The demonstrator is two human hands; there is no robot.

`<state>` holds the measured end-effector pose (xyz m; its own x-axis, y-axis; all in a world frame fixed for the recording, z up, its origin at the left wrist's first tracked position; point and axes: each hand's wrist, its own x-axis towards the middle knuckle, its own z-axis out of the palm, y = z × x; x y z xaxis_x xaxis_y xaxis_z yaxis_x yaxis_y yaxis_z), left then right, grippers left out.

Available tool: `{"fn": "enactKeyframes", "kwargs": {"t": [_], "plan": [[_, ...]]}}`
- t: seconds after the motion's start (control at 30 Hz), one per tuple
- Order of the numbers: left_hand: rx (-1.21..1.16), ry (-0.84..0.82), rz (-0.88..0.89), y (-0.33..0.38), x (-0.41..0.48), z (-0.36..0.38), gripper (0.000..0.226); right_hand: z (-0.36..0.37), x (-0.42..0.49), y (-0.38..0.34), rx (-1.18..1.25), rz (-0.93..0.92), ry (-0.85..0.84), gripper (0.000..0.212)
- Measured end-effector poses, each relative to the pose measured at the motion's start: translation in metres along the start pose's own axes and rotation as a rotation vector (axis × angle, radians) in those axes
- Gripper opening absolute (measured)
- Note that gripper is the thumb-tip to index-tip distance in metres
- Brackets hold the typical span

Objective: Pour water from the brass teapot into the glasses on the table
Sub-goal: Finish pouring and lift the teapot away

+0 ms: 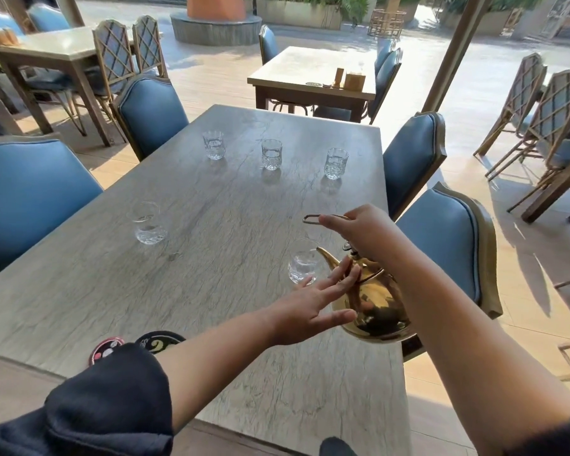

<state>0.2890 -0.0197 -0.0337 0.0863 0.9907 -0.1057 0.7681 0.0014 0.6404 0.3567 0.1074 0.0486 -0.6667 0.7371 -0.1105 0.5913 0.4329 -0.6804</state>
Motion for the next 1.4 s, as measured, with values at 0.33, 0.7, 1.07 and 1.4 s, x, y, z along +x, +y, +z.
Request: {"fn": "enactKeyframes", "kwargs": {"t": [0.33,0.7,1.07,1.4], "plan": [[-0.004,-0.003,-0.121,0.023,0.001,0.006,0.063,-0.004,-0.015,0.038,0.270,-0.041,0.124,0.057],[0.076,0.353,-0.019,0.047,0.009,0.028,0.062,-0.035,-0.050,0.050,0.701,-0.075,0.124,0.048],[0.114,0.818,0.160,0.023,-0.011,-0.020,0.054,-0.044,-0.050,-0.021,0.896,-0.086,-0.026,0.040],[0.133,0.541,0.134,-0.097,-0.044,-0.118,0.055,0.046,0.028,-0.101,1.043,-0.085,0.115,0.042]]}}
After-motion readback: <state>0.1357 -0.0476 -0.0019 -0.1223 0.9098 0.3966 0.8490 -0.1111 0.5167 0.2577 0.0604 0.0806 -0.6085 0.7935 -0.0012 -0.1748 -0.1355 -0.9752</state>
